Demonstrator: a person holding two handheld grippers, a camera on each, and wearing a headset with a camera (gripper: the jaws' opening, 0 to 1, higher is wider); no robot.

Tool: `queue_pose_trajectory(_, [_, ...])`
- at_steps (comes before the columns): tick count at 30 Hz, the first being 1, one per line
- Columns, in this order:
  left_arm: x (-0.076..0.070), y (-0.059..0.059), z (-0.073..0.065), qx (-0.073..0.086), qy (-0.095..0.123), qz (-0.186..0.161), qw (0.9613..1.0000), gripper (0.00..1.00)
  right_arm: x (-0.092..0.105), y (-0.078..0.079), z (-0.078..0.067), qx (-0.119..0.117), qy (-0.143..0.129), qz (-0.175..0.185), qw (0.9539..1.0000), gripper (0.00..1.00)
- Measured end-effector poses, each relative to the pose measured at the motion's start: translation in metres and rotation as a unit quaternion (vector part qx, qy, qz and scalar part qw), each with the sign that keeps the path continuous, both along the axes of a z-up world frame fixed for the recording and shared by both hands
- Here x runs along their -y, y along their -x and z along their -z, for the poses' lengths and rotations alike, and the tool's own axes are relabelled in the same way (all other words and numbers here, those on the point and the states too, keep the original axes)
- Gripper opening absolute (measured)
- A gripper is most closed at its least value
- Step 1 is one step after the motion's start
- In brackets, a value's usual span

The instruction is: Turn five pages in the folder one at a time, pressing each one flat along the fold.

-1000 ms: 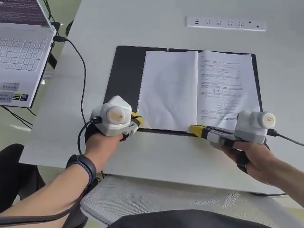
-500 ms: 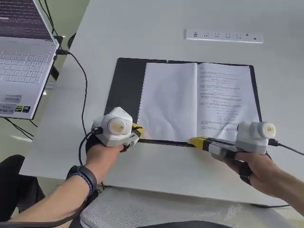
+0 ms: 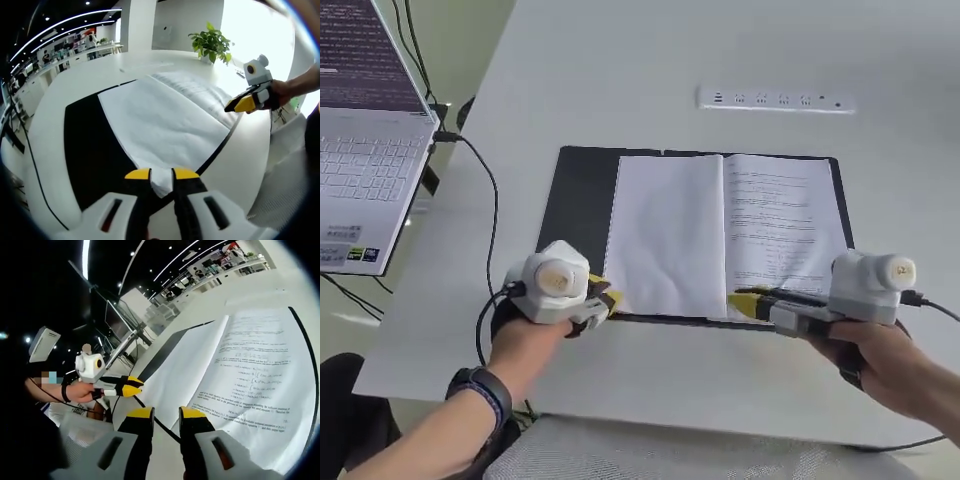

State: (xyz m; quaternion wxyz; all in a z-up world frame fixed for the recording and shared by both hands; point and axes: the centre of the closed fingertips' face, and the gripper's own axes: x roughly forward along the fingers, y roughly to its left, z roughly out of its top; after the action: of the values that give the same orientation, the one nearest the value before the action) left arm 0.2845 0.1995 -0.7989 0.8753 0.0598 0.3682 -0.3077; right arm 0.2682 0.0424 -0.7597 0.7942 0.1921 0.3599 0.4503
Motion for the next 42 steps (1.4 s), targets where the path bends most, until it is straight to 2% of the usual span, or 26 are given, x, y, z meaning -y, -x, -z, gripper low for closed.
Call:
queue_pose_trajectory(2, [0.0,-0.002,-0.003,-0.001,0.007,-0.005,1.0,0.16,0.008,-0.005,0.0,0.015,0.018,0.009,0.9997,0.2])
queue_pose_trajectory(4, [0.0,-0.004,-0.007,0.0,0.016,-0.01,0.9998,0.17,0.013,-0.007,-0.002,0.019,0.023,0.012,0.9995,0.23])
queue_pose_trajectory(16, [0.009,-0.013,-0.049,0.038,0.036,0.008,0.9986,0.28,0.045,-0.021,-0.024,0.075,0.073,0.024,0.9942,0.32])
queue_pose_trajectory(17, [0.009,-0.014,-0.054,0.044,0.039,0.008,0.9983,0.28,0.049,-0.023,-0.027,0.079,0.075,0.028,0.9937,0.33])
queue_pose_trajectory(22, [0.011,-0.011,-0.066,0.053,0.044,0.011,0.9975,0.33,0.058,-0.028,-0.045,0.102,0.082,0.039,0.9907,0.39])
queue_pose_trajectory(28, [0.005,-0.008,-0.082,0.062,0.054,0.003,0.9966,0.39,0.075,-0.031,-0.065,0.128,0.093,0.051,0.9861,0.44])
queue_pose_trajectory(34, [-0.001,-0.002,-0.099,0.072,0.052,-0.004,0.996,0.47,0.093,-0.026,-0.078,0.145,0.106,0.065,0.9817,0.5])
queue_pose_trajectory(42, [-0.007,0.011,-0.118,0.074,0.054,-0.014,0.9957,0.59,0.115,-0.007,-0.081,0.148,0.127,0.081,0.9775,0.57])
